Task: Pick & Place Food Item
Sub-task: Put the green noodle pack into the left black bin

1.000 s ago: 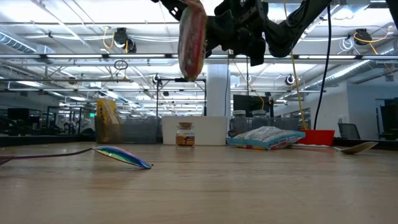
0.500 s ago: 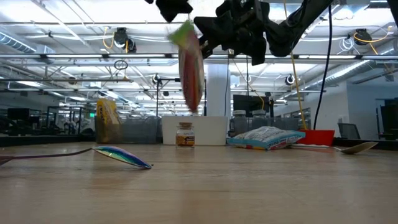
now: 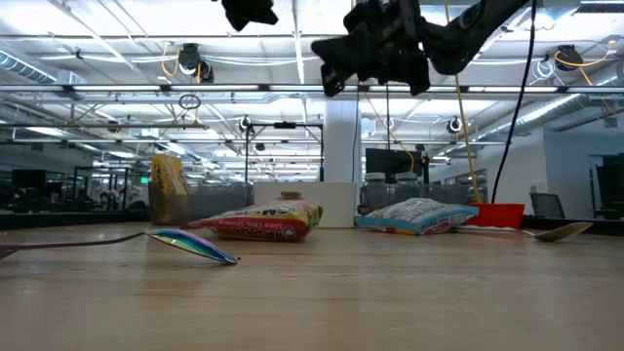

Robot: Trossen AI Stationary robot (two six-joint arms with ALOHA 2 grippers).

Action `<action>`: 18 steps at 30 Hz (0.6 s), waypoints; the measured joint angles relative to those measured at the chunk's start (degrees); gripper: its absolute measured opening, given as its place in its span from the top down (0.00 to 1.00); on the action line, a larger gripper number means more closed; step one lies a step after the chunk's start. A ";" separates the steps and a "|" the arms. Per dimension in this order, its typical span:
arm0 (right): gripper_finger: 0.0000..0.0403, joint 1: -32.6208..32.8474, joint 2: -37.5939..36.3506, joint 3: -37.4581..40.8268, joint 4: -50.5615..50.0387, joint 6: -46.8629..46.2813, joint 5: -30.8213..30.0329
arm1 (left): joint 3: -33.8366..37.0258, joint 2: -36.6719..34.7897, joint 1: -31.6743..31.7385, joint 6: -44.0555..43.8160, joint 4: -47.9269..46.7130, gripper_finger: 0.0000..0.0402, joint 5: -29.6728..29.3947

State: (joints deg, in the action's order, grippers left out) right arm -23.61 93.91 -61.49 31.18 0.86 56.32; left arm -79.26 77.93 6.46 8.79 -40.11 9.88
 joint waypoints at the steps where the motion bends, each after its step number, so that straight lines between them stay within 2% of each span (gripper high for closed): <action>1: 1.00 0.13 -0.49 0.00 -2.82 2.72 -2.85 | 0.00 0.00 0.15 0.52 -0.64 0.60 -0.39; 6: 1.00 1.65 -2.73 0.00 -13.82 12.63 -14.75 | 0.00 0.00 1.70 0.49 -6.64 0.60 -5.46; 9: 0.99 2.10 -3.63 0.00 -18.21 15.09 -16.09 | 1.89 -0.13 3.98 -4.47 -9.67 0.60 -5.38; 13: 0.93 2.46 -3.66 0.00 -21.03 15.50 -16.06 | 12.53 -3.26 6.58 -13.69 -4.93 0.60 -5.30; 18: 0.78 3.51 -3.66 0.00 -21.60 15.22 -16.16 | 27.97 -9.92 10.12 -25.41 7.30 0.60 -5.56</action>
State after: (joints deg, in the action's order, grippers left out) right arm -20.10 90.26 -61.49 9.58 16.08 40.16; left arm -51.30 68.01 16.58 -16.63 -32.81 4.31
